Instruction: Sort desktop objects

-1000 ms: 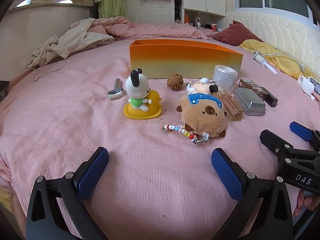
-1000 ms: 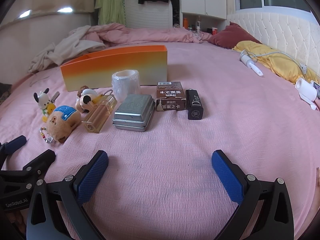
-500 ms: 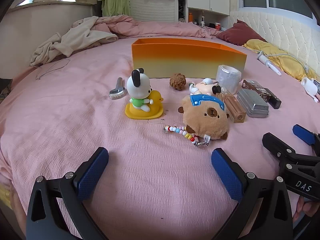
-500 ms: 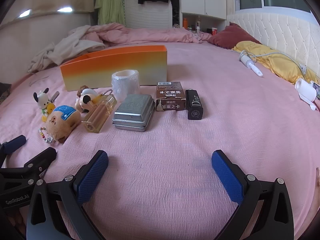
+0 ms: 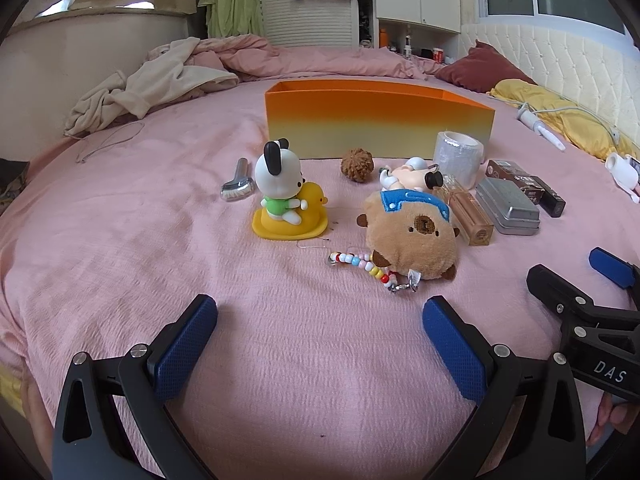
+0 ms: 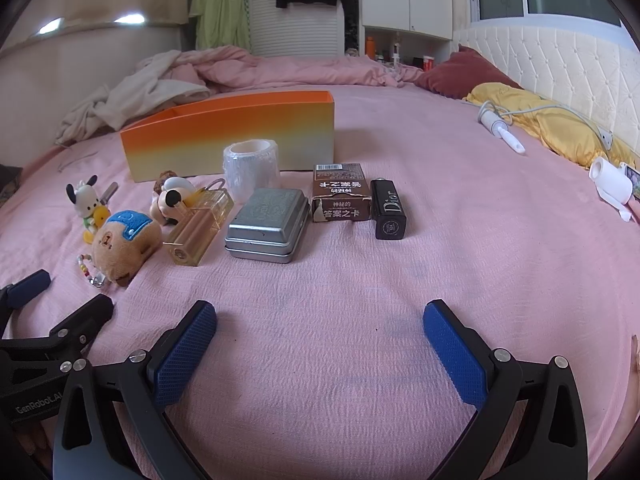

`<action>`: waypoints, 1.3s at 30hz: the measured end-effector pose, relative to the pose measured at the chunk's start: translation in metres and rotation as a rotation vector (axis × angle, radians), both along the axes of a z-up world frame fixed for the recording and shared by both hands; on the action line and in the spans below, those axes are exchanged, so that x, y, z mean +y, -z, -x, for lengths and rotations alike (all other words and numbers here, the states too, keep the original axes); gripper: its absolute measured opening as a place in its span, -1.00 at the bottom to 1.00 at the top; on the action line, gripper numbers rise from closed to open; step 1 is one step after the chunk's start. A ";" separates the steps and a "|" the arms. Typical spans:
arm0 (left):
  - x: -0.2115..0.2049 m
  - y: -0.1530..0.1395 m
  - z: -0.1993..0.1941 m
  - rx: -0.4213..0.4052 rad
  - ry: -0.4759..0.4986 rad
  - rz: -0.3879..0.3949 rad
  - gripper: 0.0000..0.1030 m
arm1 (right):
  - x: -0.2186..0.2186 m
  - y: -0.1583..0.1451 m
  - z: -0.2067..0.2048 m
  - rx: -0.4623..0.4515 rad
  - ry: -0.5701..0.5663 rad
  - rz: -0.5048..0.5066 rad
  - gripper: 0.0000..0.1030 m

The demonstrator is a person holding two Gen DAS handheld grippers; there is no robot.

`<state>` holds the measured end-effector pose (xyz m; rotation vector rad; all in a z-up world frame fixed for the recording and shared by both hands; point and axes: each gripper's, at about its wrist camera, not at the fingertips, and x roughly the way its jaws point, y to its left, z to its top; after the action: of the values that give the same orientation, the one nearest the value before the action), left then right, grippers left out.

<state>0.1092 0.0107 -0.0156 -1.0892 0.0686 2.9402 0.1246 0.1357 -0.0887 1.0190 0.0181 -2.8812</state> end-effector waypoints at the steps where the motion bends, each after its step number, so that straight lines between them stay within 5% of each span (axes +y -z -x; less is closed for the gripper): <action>1: 0.000 0.000 0.000 0.000 0.000 0.000 0.99 | 0.000 0.000 0.000 -0.001 0.000 0.000 1.00; 39: -0.011 0.000 0.003 0.000 0.007 0.000 0.99 | 0.001 0.000 0.000 0.000 0.000 -0.002 1.00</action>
<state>0.1063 -0.0005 -0.0158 -1.0871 0.0725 2.9337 0.1242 0.1366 -0.0885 1.0189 0.0204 -2.8818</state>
